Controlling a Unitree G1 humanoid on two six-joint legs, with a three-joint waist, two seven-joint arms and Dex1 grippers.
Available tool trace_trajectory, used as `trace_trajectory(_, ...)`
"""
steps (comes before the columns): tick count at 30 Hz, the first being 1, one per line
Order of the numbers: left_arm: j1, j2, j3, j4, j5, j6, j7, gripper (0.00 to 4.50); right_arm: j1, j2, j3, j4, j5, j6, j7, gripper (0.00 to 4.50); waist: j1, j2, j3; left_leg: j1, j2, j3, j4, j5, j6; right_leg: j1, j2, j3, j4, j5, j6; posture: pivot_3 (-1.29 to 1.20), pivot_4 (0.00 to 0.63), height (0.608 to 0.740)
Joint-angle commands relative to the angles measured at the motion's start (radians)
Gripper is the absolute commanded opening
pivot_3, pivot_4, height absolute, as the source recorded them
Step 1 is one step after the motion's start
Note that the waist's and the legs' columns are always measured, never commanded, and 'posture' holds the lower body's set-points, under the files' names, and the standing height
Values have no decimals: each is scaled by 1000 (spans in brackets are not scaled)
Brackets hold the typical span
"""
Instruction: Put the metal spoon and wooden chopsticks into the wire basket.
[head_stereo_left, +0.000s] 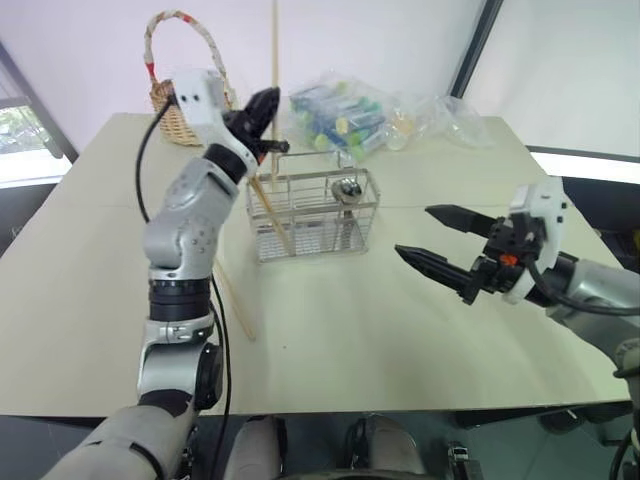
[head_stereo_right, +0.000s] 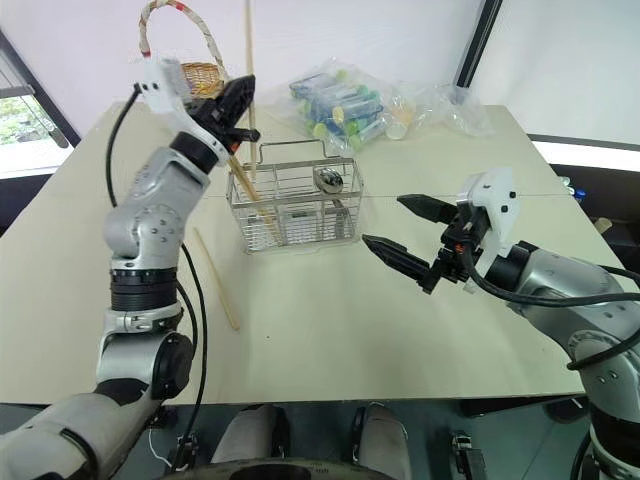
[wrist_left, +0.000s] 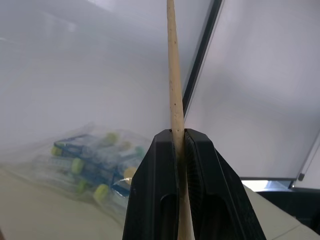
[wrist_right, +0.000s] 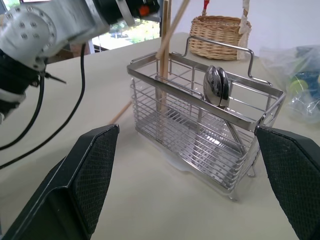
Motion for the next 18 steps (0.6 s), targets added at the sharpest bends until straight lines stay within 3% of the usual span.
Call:
trace_trajectory(1,-9,-7,-3,-12,10,-41,-19,1034,-9,-2,-41,-26,28,-13,-18,4500,1,0,0,0,0,0,0,0,0,0,0,0,0,0,0,0,150,627)
trace_trajectory(7,-11,-7,17,-22,-1,-24,-11,4099,-5,-4,-41,-24,38,-15,-33,4500,1,0,0,0,0,0,0,-1,1,0,0,0,0,0,0,0,150,627)
trace_trajectory(8,-10,-5,20,-29,-4,-18,-9,4429,-5,-3,-39,-22,37,-16,-34,4500,1,0,0,0,0,0,0,-1,1,0,0,0,0,0,0,0,150,627)
trace_trajectory(14,-37,42,70,-87,-36,64,39,4429,-16,4,-17,-7,25,-22,-32,4500,1,0,0,0,0,0,0,-1,1,0,0,0,0,0,0,0,150,627)
trace_trajectory(18,-92,149,142,-129,-69,163,93,4429,-38,6,6,16,9,-29,-10,4500,-1,0,1,0,1,-1,-1,-1,1,-1,0,0,0,0,0,0,150,627)
